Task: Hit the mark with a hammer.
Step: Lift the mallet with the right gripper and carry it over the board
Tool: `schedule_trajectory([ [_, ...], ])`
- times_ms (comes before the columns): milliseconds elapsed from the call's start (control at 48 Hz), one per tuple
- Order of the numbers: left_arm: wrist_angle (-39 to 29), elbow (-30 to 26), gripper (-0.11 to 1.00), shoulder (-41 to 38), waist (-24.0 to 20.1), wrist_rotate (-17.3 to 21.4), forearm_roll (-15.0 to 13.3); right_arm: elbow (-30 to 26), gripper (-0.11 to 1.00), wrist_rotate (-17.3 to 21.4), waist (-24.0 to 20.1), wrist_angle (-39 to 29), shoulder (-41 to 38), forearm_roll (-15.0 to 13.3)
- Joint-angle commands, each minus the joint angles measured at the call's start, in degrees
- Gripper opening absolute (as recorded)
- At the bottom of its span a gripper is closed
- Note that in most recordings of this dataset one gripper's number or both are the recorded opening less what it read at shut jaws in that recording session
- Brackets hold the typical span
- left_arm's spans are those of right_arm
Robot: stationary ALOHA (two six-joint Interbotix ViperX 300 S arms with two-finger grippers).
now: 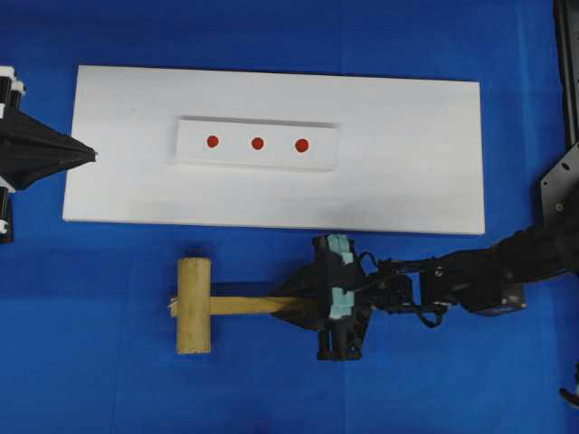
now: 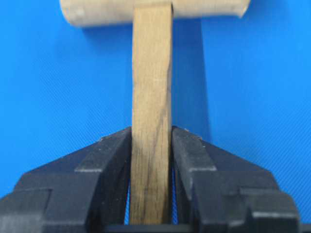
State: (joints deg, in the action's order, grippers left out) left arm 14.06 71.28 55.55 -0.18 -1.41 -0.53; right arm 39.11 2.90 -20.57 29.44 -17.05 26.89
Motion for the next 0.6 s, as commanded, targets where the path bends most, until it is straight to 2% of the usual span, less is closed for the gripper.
schedule_trajectory([
  [0,0.26,-0.53,0.0,-0.18,-0.09,0.0,-0.18,0.09,0.1,-0.18,0.18,0.35,4.39,-0.18],
  [271,0.18,-0.62,0.0,0.35,-0.18,-0.09,-0.18,2.64,0.1,-3.69,0.7,0.0,13.1,0.0],
  [417,0.09,-0.7,0.0,0.79,-0.18,-0.09,-0.18,3.08,0.1,-5.89,0.7,-2.46,18.19,0.09],
  [584,-0.44,-0.7,0.0,1.23,-0.09,-0.26,-0.18,2.55,0.1,-7.21,1.49,-4.39,20.13,0.0],
])
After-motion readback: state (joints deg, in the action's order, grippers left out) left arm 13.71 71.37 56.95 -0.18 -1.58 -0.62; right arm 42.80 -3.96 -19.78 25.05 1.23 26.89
